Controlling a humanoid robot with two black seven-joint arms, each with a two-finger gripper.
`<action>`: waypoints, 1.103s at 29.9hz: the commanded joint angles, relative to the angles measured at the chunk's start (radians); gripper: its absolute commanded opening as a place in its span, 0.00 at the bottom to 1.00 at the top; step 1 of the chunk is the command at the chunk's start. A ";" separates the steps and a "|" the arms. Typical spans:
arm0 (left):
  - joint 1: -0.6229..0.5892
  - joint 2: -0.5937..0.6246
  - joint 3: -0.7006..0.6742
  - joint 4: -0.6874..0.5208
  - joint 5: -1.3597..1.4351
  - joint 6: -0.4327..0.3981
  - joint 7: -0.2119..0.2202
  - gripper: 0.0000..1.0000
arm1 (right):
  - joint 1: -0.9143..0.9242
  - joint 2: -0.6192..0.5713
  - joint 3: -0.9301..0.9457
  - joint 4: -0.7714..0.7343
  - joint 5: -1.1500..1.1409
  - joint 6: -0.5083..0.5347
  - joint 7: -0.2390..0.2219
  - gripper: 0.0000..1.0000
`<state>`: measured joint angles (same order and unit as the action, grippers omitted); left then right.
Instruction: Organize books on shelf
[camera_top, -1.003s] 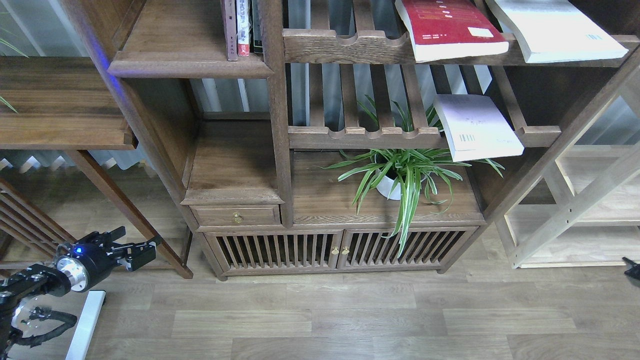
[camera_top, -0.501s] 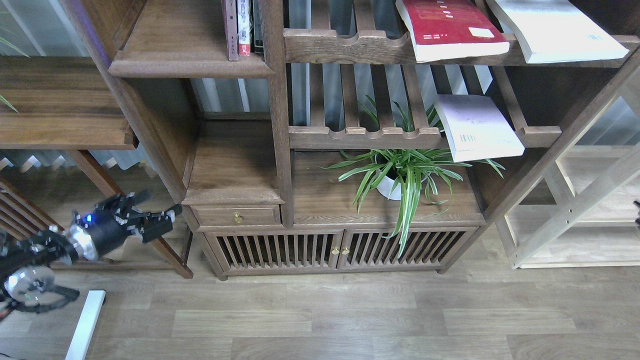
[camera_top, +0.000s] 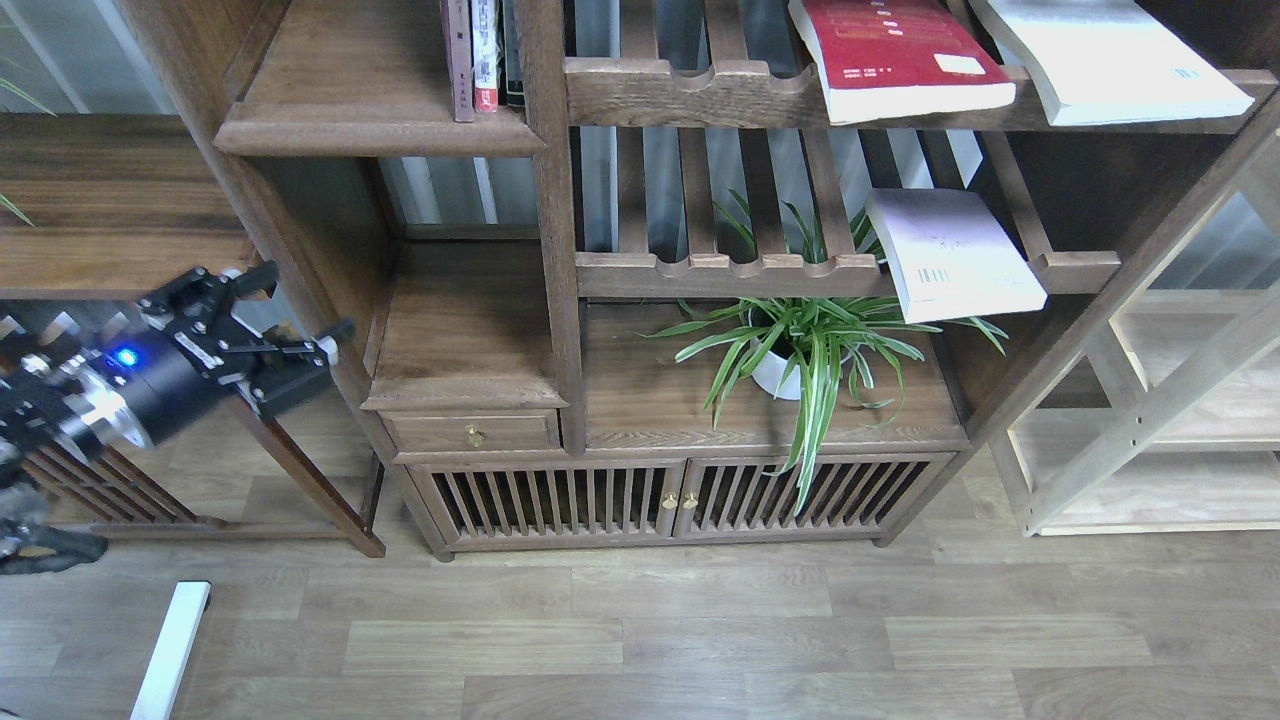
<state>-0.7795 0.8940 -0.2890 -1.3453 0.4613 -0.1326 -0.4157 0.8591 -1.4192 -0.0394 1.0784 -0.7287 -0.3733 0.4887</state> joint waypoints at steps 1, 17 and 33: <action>0.000 0.031 -0.022 -0.009 0.002 0.001 0.000 1.00 | 0.023 -0.017 0.026 0.028 -0.087 -0.012 0.000 1.00; 0.006 0.094 -0.036 -0.009 0.013 0.024 0.003 1.00 | 0.181 0.161 0.032 0.071 -0.257 0.036 -0.051 1.00; 0.012 0.094 -0.038 -0.009 0.013 0.048 0.003 1.00 | 0.236 0.255 0.021 0.003 -0.428 0.036 -0.128 0.95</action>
<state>-0.7670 0.9888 -0.3251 -1.3544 0.4739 -0.0915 -0.4125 1.0913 -1.1892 -0.0190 1.1095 -1.1085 -0.3370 0.3837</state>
